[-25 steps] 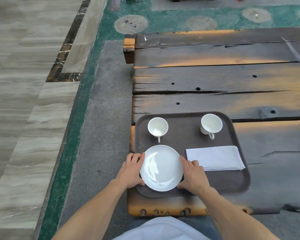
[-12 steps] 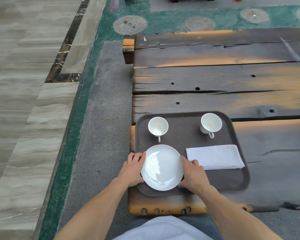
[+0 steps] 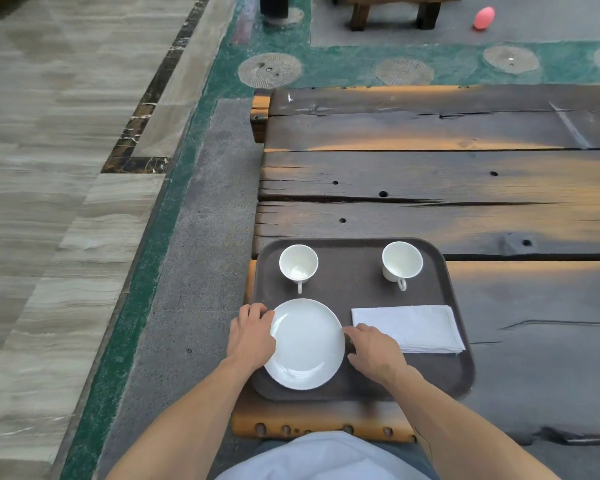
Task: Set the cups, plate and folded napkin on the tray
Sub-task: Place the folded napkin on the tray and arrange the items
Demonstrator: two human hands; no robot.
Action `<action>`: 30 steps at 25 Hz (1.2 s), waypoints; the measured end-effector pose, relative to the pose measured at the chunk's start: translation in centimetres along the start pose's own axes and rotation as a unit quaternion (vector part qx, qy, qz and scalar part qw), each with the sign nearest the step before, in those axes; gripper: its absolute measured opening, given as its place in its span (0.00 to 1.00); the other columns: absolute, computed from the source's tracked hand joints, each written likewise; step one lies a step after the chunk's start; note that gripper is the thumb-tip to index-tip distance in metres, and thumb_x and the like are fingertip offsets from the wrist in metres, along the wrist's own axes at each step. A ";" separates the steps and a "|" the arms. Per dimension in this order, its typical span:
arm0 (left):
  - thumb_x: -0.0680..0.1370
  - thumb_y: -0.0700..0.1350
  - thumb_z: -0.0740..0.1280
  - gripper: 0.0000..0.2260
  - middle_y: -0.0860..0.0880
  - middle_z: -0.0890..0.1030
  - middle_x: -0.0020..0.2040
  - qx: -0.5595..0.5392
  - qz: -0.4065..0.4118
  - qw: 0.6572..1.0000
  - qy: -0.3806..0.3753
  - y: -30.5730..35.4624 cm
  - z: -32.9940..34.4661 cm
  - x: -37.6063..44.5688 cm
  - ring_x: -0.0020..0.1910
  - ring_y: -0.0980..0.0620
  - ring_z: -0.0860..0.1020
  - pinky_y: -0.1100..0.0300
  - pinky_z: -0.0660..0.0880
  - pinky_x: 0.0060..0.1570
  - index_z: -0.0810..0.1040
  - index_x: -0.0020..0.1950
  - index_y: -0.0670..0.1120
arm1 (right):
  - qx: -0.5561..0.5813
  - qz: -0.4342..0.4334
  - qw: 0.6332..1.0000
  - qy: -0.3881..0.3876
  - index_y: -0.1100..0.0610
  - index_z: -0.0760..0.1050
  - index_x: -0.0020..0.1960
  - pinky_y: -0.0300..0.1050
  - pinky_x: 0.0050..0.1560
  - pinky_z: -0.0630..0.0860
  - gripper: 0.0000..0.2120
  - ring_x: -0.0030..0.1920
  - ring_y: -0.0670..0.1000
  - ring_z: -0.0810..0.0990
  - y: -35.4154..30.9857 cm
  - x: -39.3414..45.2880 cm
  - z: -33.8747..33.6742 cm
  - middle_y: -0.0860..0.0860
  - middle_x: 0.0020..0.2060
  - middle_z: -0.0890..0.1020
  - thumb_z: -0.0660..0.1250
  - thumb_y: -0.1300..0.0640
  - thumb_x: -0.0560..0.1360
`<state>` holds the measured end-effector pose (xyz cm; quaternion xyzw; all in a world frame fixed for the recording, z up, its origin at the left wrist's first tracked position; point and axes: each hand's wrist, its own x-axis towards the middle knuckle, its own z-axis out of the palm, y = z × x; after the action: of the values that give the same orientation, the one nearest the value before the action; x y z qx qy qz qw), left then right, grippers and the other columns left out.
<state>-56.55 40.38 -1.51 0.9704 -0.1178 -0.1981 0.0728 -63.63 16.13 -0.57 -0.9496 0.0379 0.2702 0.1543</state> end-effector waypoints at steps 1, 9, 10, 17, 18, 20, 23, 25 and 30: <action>0.77 0.42 0.61 0.21 0.52 0.67 0.69 0.001 -0.006 1.000 0.009 0.7 -0.1 0.0 0.70 0.49 0.60 0.53 0.61 0.67 0.70 0.70 0.52 | -0.004 -0.003 1.000 0.002 0.49 0.69 0.69 0.48 0.53 0.74 0.22 0.60 0.55 0.75 0.7 0.0 -0.2 0.50 0.60 0.76 0.60 0.58 0.75; 0.77 0.51 0.66 0.17 0.55 0.73 0.66 -0.035 0.037 0.998 -0.026 8.4 0.4 0.2 0.67 0.51 0.68 0.55 0.62 0.65 0.75 0.66 0.56 | -0.040 -0.008 0.999 0.005 0.50 0.69 0.71 0.48 0.60 0.75 0.21 0.63 0.53 0.76 9.4 -1.1 -2.9 0.49 0.64 0.76 0.61 0.54 0.77; 0.77 0.51 0.67 0.17 0.55 0.74 0.66 -0.035 0.037 0.998 -0.028 9.3 0.6 0.2 0.66 0.51 0.68 0.55 0.63 0.64 0.75 0.66 0.56 | -0.041 -0.008 0.999 0.004 0.50 0.69 0.71 0.48 0.59 0.75 0.21 0.63 0.53 0.76 10.5 -1.3 -3.3 0.49 0.64 0.76 0.62 0.54 0.77; 0.73 0.53 0.68 0.19 0.55 0.75 0.63 -0.025 0.045 0.999 -0.018 15.6 2.0 -0.2 0.64 0.53 0.69 0.56 0.64 0.63 0.77 0.64 0.56 | -0.093 -0.035 0.995 0.023 0.50 0.70 0.70 0.48 0.59 0.72 0.21 0.65 0.54 0.72 17.0 -2.1 -4.6 0.50 0.66 0.74 0.62 0.56 0.78; 0.74 0.53 0.68 0.19 0.55 0.75 0.63 -0.014 0.044 0.999 -0.020 16.3 2.3 -0.3 0.64 0.52 0.69 0.56 0.64 0.63 0.76 0.65 0.56 | -0.102 -0.041 0.994 0.025 0.50 0.70 0.70 0.48 0.60 0.71 0.20 0.65 0.54 0.72 17.7 -2.2 -4.6 0.50 0.66 0.74 0.62 0.56 0.78; 0.74 0.53 0.67 0.20 0.55 0.74 0.64 0.005 0.041 0.999 -0.027 17.5 3.0 -0.5 0.65 0.52 0.69 0.56 0.63 0.64 0.75 0.66 0.56 | -0.114 -0.051 0.992 0.025 0.50 0.71 0.69 0.48 0.60 0.70 0.19 0.64 0.54 0.72 18.9 -2.3 -4.6 0.50 0.65 0.74 0.62 0.56 0.78; 0.75 0.53 0.67 0.20 0.55 0.73 0.65 0.032 0.045 0.998 -0.037 18.5 3.8 -0.8 0.67 0.52 0.67 0.56 0.61 0.66 0.74 0.67 0.57 | -0.126 -0.064 0.990 0.019 0.51 0.72 0.67 0.49 0.59 0.70 0.18 0.63 0.54 0.71 20.0 -2.7 -4.3 0.50 0.64 0.74 0.63 0.56 0.77; 0.75 0.53 0.67 0.21 0.55 0.72 0.66 0.063 0.054 0.996 -0.042 19.1 4.2 -0.8 0.68 0.52 0.66 0.56 0.59 0.68 0.73 0.68 0.57 | -0.147 -0.078 0.986 0.015 0.52 0.72 0.65 0.49 0.58 0.69 0.17 0.62 0.55 0.71 20.5 -2.9 -3.8 0.50 0.62 0.75 0.65 0.54 0.76; 0.77 0.51 0.65 0.18 0.54 0.73 0.64 0.134 0.083 0.987 -0.027 19.2 4.6 -0.6 0.66 0.50 0.67 0.54 0.56 0.69 0.72 0.67 0.55 | -0.168 -0.088 0.981 0.036 0.53 0.73 0.60 0.50 0.55 0.68 0.13 0.59 0.56 0.71 20.2 -3.2 -2.8 0.51 0.59 0.75 0.63 0.55 0.76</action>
<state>-62.77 21.66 -1.89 0.9525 -0.2257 -0.1994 -0.0450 -68.07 -3.93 -2.10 -0.9707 -0.0860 0.2239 0.0147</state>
